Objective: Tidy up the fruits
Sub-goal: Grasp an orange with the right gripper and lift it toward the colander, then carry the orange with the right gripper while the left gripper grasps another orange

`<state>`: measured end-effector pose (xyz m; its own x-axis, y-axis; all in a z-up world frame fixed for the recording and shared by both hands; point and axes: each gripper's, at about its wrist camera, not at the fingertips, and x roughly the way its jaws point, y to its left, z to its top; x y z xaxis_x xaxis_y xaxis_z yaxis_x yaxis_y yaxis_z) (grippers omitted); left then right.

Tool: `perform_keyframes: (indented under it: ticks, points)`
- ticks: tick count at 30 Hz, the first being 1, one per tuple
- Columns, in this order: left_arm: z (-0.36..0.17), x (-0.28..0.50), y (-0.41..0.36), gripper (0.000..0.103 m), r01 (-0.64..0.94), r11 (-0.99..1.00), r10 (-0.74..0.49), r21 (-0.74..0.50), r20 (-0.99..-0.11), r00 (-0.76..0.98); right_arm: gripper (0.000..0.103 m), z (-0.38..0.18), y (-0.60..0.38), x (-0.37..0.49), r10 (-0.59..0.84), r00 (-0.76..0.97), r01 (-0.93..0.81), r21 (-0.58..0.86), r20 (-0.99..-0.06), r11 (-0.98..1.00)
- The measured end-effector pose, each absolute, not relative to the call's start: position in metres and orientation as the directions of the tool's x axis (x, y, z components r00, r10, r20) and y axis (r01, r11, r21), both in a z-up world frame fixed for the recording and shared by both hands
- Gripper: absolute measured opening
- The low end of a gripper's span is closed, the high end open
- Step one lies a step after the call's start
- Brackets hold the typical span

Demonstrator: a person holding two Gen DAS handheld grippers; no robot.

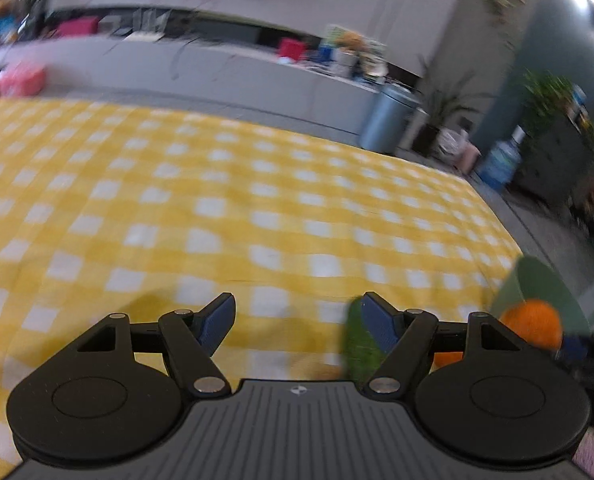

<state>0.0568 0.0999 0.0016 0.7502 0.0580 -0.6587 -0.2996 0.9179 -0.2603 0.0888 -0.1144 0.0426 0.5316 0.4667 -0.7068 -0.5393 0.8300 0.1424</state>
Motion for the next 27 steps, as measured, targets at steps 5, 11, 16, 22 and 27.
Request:
perform_keyframes:
  ticks: [5,11,16,22,27]
  points:
    - [0.011,0.067,0.053,0.085,-0.209,0.966,0.051,-0.151,-0.683,0.729,0.040,0.048,-0.153,0.096,0.474,0.569,-0.492,0.184,-0.672,0.851]
    - [0.009,0.081,0.000,0.085,-0.070,0.994,-0.011,-0.088,-0.700,0.715,0.040,0.050,-0.205,0.105,0.466,0.613,-0.398,0.261,-0.637,0.880]
    - [-0.004,0.092,-0.025,0.085,0.031,0.997,-0.073,-0.071,-0.722,0.688,0.040,0.046,-0.242,0.108,0.442,0.657,-0.307,0.320,-0.610,0.897]
    - [-0.025,0.107,-0.054,0.085,0.162,0.986,-0.088,0.026,-0.751,0.654,0.040,0.033,-0.273,0.115,0.423,0.671,-0.232,0.369,-0.609,0.900]
    - [-0.042,0.124,-0.064,0.085,0.209,0.976,-0.080,0.065,-0.783,0.617,0.040,0.028,-0.291,0.117,0.418,0.678,-0.187,0.408,-0.605,0.894]
